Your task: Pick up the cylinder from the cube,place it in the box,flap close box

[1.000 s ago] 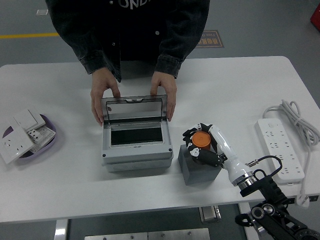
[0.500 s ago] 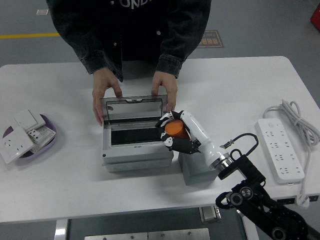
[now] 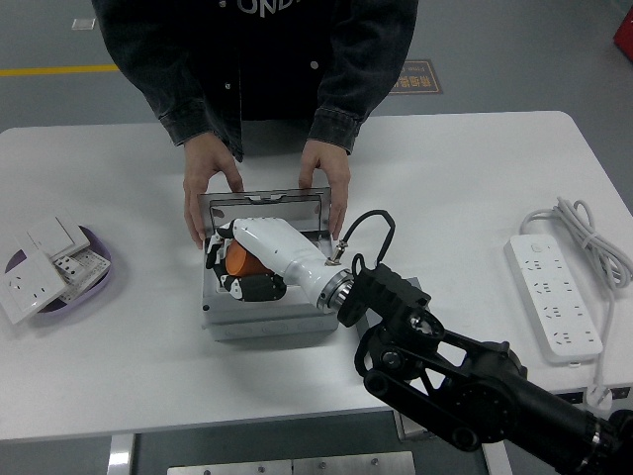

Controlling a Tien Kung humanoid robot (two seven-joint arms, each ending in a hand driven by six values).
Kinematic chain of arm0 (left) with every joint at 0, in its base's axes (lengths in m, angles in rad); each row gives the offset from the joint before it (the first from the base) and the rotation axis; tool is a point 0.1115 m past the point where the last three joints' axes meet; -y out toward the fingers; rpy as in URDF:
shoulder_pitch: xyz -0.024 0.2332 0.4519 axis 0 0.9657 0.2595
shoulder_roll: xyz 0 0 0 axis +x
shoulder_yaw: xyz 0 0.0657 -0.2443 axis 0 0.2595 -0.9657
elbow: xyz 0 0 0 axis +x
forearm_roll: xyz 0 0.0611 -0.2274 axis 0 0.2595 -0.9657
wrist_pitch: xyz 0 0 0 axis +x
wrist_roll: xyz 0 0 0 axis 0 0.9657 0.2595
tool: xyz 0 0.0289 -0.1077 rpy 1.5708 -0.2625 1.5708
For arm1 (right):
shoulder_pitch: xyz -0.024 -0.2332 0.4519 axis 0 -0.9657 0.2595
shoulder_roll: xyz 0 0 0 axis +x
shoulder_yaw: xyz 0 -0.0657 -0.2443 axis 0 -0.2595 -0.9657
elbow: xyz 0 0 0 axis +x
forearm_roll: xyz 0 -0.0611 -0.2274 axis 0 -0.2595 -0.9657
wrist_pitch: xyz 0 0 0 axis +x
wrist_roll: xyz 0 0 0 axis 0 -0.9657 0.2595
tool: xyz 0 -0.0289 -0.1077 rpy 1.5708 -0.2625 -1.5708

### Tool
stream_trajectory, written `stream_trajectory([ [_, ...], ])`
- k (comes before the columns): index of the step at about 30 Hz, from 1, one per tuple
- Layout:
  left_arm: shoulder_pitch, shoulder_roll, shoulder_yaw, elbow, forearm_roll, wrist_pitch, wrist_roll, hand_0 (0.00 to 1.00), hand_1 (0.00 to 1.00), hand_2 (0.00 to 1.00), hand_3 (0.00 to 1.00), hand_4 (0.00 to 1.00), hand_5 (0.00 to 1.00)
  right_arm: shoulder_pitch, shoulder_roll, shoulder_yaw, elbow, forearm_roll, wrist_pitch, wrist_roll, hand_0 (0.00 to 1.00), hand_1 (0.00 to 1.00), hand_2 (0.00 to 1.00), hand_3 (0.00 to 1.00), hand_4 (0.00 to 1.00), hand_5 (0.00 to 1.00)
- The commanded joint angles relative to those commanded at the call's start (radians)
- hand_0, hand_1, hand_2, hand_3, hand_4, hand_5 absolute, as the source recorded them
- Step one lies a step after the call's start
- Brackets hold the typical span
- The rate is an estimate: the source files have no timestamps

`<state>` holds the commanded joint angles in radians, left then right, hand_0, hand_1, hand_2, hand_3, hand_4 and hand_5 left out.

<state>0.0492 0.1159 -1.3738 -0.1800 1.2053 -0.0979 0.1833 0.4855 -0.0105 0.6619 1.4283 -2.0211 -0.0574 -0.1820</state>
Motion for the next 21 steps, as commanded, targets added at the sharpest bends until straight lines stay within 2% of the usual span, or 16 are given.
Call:
stream_trajectory([
  [3,-0.001,0.001,0.0,0.0,0.0,0.0,0.0,0.64,0.669,0.598,0.666,0.723,0.31,0.021,0.007,-0.005,-0.022,-0.07,0.046,-0.039,0.243,0.229,0.276,0.271,0.002,0.002],
  [5,-0.002,0.001,-0.001,0.0,0.0,0.0,-0.001,0.64,0.669,0.597,0.666,0.725,0.313,0.027,0.01,-0.01,-0.034,-0.11,0.076,-0.059,0.268,0.244,0.292,0.307,0.002,0.002],
  [9,-0.003,0.0,-0.01,0.0,0.008,0.001,0.006,0.64,0.669,0.597,0.666,0.725,0.313,0.034,0.01,-0.019,-0.054,-0.142,0.119,-0.086,0.268,0.244,0.292,0.307,0.002,0.002],
  [10,-0.003,-0.001,-0.019,0.0,0.016,0.002,0.011,0.64,0.669,0.597,0.666,0.725,0.314,0.034,0.01,-0.018,-0.058,-0.144,0.125,-0.09,0.469,0.422,0.47,0.526,0.387,0.002],
  [15,-0.004,-0.001,-0.089,0.0,0.099,0.005,0.059,0.64,0.669,0.597,0.666,0.725,0.314,0.035,0.01,-0.012,-0.068,-0.155,0.151,-0.101,0.469,0.422,0.47,0.526,0.387,0.002],
  [16,-0.004,-0.001,-0.105,0.0,0.115,0.006,0.068,0.641,0.669,0.597,0.666,0.725,0.316,0.035,0.01,-0.011,-0.069,-0.157,0.152,-0.101,0.645,0.65,0.647,0.687,0.553,0.002],
  [21,-0.001,-0.001,-0.155,0.0,0.158,0.01,0.095,0.641,0.669,0.597,0.666,0.725,0.316,0.035,0.01,-0.006,-0.071,-0.165,0.145,-0.096,0.645,0.65,0.647,0.687,0.553,0.002],
])
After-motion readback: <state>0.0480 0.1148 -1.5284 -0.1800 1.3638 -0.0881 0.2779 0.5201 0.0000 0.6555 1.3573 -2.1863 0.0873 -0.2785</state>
